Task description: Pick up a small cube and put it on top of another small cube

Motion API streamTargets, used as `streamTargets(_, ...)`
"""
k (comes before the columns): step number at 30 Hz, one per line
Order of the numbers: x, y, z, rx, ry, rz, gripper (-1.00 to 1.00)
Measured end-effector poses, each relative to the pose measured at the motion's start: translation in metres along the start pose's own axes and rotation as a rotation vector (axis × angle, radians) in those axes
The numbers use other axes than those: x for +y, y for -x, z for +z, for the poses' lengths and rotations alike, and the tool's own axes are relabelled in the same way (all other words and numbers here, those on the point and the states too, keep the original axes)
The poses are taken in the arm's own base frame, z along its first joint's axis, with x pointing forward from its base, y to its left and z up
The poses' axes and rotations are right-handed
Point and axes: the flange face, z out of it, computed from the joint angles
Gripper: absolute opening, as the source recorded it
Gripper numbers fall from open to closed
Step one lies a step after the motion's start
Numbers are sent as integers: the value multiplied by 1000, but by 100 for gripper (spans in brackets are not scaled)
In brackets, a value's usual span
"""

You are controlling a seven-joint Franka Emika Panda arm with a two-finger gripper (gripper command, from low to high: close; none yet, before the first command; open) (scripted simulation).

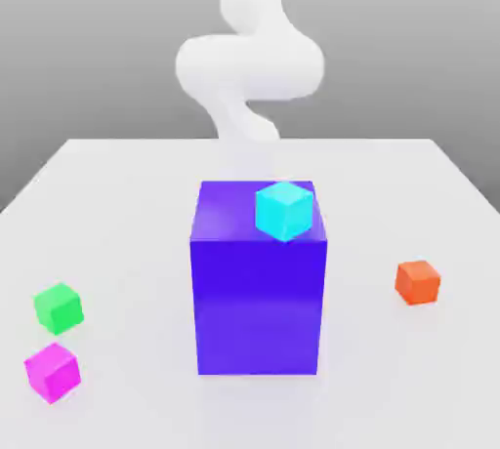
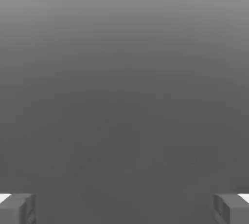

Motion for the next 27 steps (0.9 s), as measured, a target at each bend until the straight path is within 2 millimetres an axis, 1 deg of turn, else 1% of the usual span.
streamTargets(4, 33, -21, 80, -66, 93, 81, 0)
streamTargets(7, 66, -31, 135, -110, 162, 143, 0)
streamTargets(10, 104, -36, 186, -150, 233, 206, 0)
streamTargets(14, 164, -35, 247, -198, 331, 293, 0)
streamTargets(16, 197, -31, 274, -219, 381, 336, 0)
streamTargets(20, 275, -21, 318, -251, 491, 439, 0)
streamTargets(23, 325, -2, 346, -282, 570, 492, 0)
streamTargets(25, 361, 13, 361, -300, 625, 529, 0)
streamTargets(26, 377, 20, 368, -306, 648, 545, 0)
streamTargets(27, 388, 26, 376, -309, 660, 552, 0)
